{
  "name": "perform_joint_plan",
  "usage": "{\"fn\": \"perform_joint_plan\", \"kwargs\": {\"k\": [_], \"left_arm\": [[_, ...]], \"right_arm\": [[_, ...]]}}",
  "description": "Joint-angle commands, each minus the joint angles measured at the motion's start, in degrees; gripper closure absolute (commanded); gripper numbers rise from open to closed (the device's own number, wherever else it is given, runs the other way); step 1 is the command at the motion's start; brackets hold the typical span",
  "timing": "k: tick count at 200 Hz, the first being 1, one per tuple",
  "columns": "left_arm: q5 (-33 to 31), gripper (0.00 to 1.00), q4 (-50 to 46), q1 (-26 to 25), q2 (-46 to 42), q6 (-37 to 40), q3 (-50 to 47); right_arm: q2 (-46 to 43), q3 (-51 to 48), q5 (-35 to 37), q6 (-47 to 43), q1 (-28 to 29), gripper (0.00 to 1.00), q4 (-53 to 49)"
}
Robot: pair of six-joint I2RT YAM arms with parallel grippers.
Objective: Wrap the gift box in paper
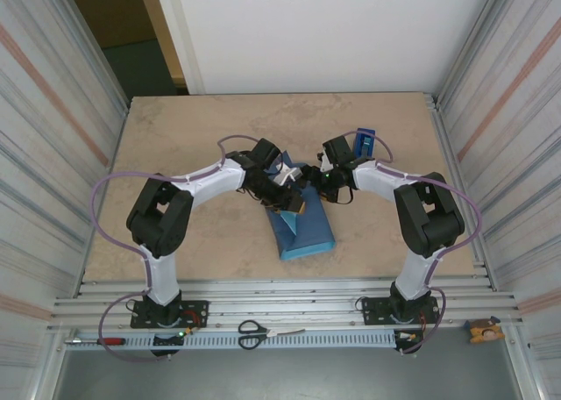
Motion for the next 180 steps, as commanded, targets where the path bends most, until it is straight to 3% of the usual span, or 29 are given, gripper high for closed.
{"fn": "perform_joint_plan", "kwargs": {"k": [1, 95, 139, 180], "left_arm": [[-2.6, 0.58, 4.0, -1.1, 4.5, 1.3, -3.0], [-1.9, 0.52, 5.4, -1.1, 6.0, 1.4, -3.3], [-1.6, 0.41, 6.2, -1.1, 6.4, 1.2, -3.3], [-1.1, 0.22, 7.5, -1.1, 6.9, 1.1, -3.6]], "right_arm": [[-1.8, 0.7, -0.6, -1.6, -1.0, 0.09, -7.3], [-7.4, -0.5, 0.4, -2.1, -6.2, 0.05, -8.7], [-9.8, -2.3, 1.0, -2.7, -8.1, 0.05, -9.4], [-11.9, -4.4, 0.6, -3.3, -9.0, 0.05, -9.8]]}}
